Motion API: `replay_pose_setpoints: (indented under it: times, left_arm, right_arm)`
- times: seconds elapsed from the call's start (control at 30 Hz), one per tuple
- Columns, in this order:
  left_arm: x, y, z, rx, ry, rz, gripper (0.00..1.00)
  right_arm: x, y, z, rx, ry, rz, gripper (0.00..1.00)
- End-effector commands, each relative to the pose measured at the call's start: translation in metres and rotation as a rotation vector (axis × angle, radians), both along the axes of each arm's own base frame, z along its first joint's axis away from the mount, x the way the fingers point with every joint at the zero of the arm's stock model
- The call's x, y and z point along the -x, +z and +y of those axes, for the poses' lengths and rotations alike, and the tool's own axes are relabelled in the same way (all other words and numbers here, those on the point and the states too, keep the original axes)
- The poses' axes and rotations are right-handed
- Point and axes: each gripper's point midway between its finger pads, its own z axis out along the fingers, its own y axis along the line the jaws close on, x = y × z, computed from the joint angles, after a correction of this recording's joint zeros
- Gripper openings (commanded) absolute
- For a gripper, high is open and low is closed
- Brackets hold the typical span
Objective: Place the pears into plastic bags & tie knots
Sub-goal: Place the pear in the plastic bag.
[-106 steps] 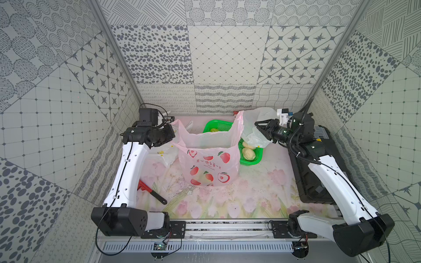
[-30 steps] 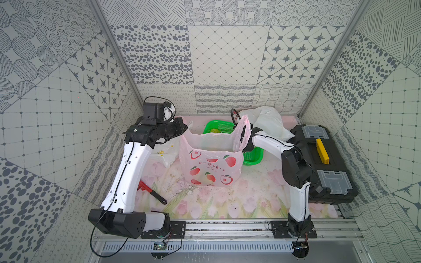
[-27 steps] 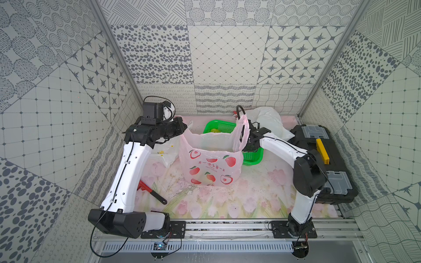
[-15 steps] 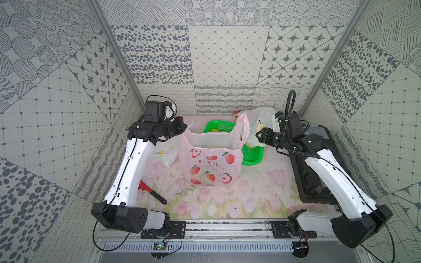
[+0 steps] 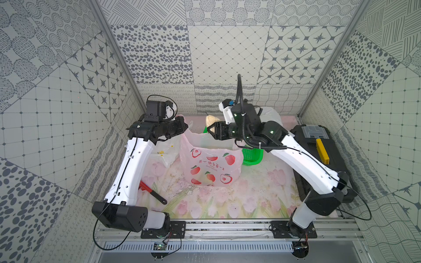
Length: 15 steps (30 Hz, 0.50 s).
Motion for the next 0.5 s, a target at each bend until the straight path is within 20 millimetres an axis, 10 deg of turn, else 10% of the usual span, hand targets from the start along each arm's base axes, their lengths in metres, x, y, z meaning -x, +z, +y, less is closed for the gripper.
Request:
replay_pose_setpoints:
  times: [0.0,0.23,0.47]
  left_arm:
    - [0.004,0.016,-0.005,0.005,-0.045,-0.07,0.0]
    - [0.001,0.001,-0.007,0.004,-0.054,-0.049,0.0]
    - [-0.004,-0.017,-0.007,0.006,-0.045,-0.008,0.0]
  right_arm:
    - [-0.003,-0.051,0.016,0.071,0.098,0.091,0.39]
    - [0.0,-0.129,0.008,0.235,0.135,0.177,0.46]
    - [0.014,-0.142,-0.009,0.275,0.143,0.229,0.78]
